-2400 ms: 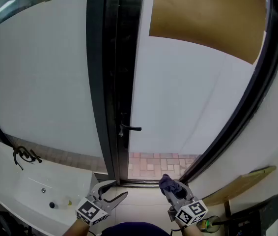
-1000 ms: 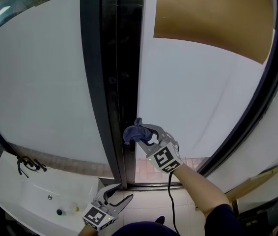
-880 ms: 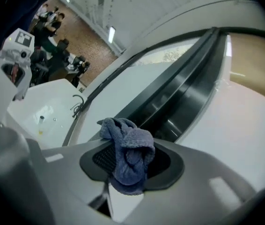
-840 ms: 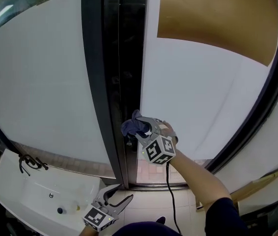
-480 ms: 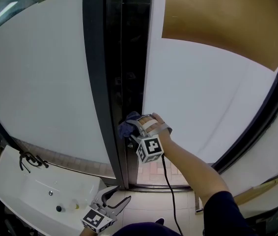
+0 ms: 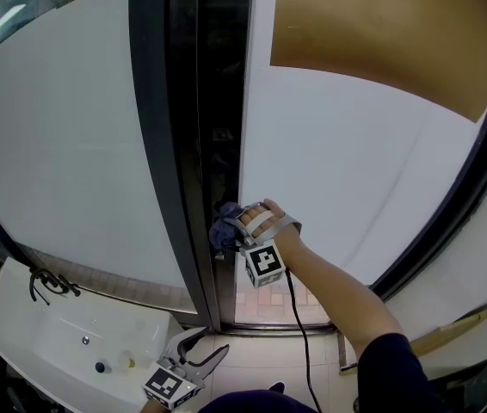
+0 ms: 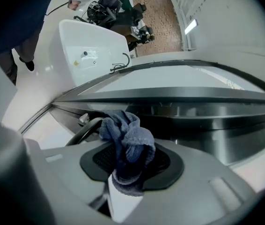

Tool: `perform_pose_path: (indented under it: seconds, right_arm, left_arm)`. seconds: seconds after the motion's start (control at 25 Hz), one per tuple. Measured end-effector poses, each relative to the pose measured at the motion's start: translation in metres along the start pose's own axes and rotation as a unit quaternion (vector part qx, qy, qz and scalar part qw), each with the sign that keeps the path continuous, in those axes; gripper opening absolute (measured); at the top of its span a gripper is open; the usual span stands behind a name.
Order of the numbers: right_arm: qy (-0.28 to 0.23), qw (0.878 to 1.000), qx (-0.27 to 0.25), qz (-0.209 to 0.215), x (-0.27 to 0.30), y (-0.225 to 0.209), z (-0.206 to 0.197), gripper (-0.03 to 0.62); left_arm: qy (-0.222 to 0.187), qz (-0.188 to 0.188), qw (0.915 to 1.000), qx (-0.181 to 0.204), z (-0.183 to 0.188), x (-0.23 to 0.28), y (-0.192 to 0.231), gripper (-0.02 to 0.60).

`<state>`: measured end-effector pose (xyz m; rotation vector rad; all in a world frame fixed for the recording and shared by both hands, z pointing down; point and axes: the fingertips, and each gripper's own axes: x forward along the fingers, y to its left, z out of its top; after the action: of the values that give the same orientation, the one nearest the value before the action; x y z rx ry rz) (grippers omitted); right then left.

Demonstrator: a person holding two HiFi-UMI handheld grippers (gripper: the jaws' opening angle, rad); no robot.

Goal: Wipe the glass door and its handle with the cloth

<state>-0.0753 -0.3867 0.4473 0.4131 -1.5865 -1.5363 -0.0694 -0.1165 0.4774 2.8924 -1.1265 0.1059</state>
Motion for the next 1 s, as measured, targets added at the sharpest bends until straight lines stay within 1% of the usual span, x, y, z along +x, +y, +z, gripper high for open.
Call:
perform_pose_path:
  seconds: [0.16, 0.24, 0.36, 0.48, 0.64, 0.8, 1.0]
  right_arm:
    - [0.028, 0.999, 0.019, 0.002, -0.014, 0.006, -0.030, 0.140]
    - [0.036, 0.999, 0.034, 0.006, -0.026, 0.007, -0.046, 0.140]
    - [0.055, 0.998, 0.033, -0.001, -0.043, 0.011, -0.071, 0.140]
    - [0.064, 0.996, 0.058, 0.000, -0.062, 0.019, -0.090, 0.140]
    - [0.085, 0.993, 0.080, 0.001, -0.087, 0.033, -0.120, 0.140]
    - [0.119, 0.990, 0.081, -0.008, -0.113, 0.045, -0.159, 0.140]
    - [0.157, 0.982, 0.104, -0.011, -0.148, 0.058, -0.201, 0.140]
  left_arm:
    - [0.013, 0.001, 0.9999, 0.000, -0.001, 0.004, -0.003, 0.216]
    - [0.004, -0.010, 0.9999, 0.001, 0.006, 0.008, -0.009, 0.216]
    - [-0.003, -0.024, 0.9997, 0.002, 0.008, 0.013, -0.016, 0.216]
    - [0.000, -0.033, 0.9994, 0.006, 0.004, 0.017, -0.021, 0.216]
    - [0.001, -0.042, 0.9991, 0.004, 0.007, 0.023, -0.026, 0.216]
    - [-0.001, -0.052, 0.9986, 0.006, 0.010, 0.028, -0.029, 0.216]
    - [0.002, -0.054, 0.9984, 0.014, 0.004, 0.028, -0.025, 0.216]
